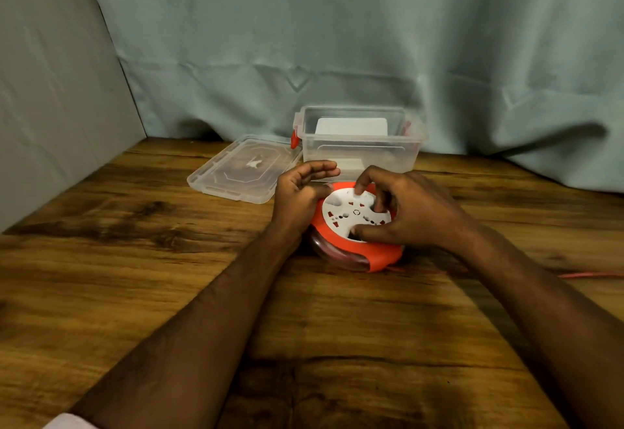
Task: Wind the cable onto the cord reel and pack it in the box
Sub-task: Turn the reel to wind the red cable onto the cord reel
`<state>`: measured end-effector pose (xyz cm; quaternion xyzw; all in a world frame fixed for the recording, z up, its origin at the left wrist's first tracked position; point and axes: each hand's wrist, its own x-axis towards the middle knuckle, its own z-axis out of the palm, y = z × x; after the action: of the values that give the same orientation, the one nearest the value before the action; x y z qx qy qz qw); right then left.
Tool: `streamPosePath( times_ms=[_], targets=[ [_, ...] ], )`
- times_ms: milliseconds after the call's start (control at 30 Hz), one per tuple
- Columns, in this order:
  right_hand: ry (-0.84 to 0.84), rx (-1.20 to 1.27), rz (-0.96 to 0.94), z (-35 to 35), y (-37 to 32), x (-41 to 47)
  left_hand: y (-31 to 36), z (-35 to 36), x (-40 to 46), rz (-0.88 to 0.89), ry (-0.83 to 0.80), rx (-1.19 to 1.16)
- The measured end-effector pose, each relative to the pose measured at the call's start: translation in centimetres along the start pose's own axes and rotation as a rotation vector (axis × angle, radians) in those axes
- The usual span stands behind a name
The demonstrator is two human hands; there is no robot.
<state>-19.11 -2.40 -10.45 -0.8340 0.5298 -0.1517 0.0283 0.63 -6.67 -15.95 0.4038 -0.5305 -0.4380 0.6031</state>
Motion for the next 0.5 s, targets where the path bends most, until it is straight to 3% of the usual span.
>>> streamPosePath(
  times_ms=[500],
  targets=[
    [0.197, -0.061, -0.047, 0.8, -1.4, -0.3, -0.1, 0.0, 0.1, 0.009, -0.005, -0.017]
  ],
)
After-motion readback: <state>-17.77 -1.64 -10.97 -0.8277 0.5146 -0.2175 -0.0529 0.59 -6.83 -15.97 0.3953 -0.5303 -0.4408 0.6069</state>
